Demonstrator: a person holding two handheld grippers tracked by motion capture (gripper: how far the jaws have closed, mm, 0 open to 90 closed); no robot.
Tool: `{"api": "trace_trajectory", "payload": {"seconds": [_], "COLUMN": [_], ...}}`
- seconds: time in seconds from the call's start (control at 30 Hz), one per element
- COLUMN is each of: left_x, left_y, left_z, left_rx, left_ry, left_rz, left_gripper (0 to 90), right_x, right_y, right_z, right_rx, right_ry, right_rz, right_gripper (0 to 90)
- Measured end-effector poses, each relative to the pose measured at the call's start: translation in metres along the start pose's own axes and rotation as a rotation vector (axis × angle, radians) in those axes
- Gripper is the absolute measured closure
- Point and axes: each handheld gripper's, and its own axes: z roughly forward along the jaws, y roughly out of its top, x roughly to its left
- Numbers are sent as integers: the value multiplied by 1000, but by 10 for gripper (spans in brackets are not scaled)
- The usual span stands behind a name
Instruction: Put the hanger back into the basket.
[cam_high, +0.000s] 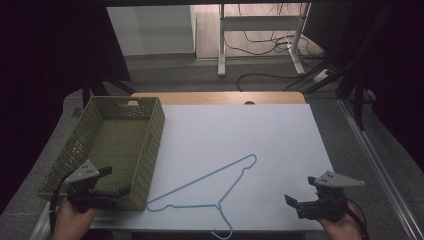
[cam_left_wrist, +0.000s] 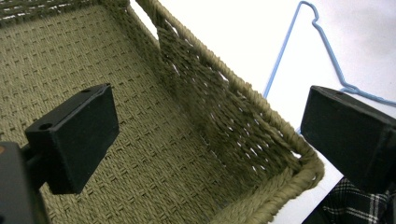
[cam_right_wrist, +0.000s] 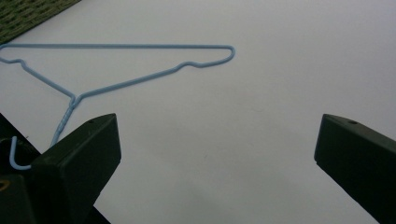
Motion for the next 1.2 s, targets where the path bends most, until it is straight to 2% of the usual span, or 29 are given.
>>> {"api": "trace_trajectory", "payload": {"seconds": [0.17, 0.4, 0.53, 0.67, 0.73, 0.9, 1.07, 1.2], "left_x": [-1, -1, -2, -4, -5, -14, -31, -44], "left_y": [0, 2, 3, 5, 7, 19, 33, 42], "left_z": [-1, 2, 3, 6, 5, 3, 4, 12], "left_rx": [5, 26, 45, 64, 52, 36, 20, 31], "left_ry": [7, -5, -11, -29, -58, -95, -135, -191], "left_rz": [-2, -11, -6, 17, 23, 52, 107, 165], "left_gripper": [47, 46, 43, 39, 26, 35, 67, 89], "right_x": [0, -1, 0, 0, -1, 0, 1, 1], "right_y": [0, -1, -1, -1, -1, -1, 0, 0], "right_z": [0, 0, 0, 1, 1, 1, 1, 1], "right_rx": [-6, -9, 1, 9, 11, 10, 13, 16], "right_ry": [-1, -4, -9, -13, -13, -14, -13, -14], "right_rz": [10, 28, 20, 20, 23, 15, 14, 13], "right_gripper": [2, 1, 1, 1, 1, 1, 2, 2]}}
